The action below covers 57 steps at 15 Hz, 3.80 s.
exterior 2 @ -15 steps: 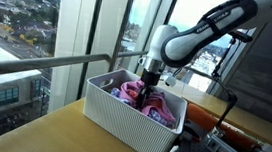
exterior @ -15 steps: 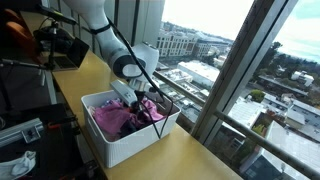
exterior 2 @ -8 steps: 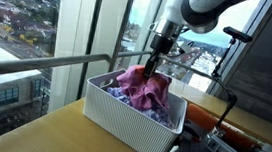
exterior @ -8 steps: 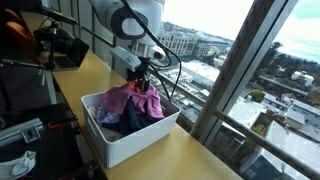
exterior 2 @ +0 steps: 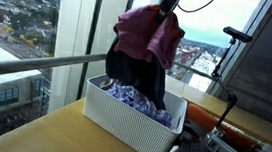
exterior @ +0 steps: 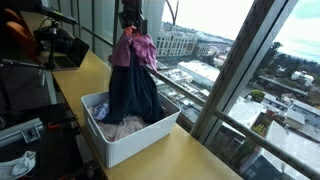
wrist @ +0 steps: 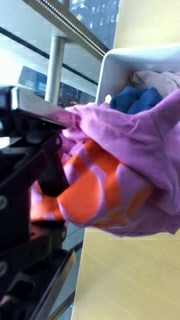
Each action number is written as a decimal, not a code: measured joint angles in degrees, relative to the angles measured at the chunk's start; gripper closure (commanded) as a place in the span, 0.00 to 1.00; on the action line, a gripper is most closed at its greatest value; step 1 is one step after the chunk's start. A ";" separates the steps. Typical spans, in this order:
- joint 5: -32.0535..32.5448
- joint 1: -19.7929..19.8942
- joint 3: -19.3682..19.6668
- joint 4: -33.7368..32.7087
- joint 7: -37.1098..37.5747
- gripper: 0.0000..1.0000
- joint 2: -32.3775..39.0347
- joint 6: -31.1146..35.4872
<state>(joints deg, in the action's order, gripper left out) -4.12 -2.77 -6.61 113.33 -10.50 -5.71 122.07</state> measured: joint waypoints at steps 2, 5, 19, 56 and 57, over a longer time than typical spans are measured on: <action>-0.17 -2.81 -1.22 -2.87 1.21 1.00 -1.80 -2.03; -0.20 -7.53 -4.91 -7.37 4.68 1.00 -1.28 -3.06; 0.21 -21.10 -12.35 -28.76 10.45 1.00 27.12 -4.42; 8.57 -2.88 0.73 -8.36 -1.38 0.00 33.04 -0.95; 9.49 -2.60 1.26 -7.04 -1.38 0.00 33.03 -0.47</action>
<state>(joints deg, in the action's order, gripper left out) 5.36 -5.38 -5.35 106.29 -11.89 27.32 121.61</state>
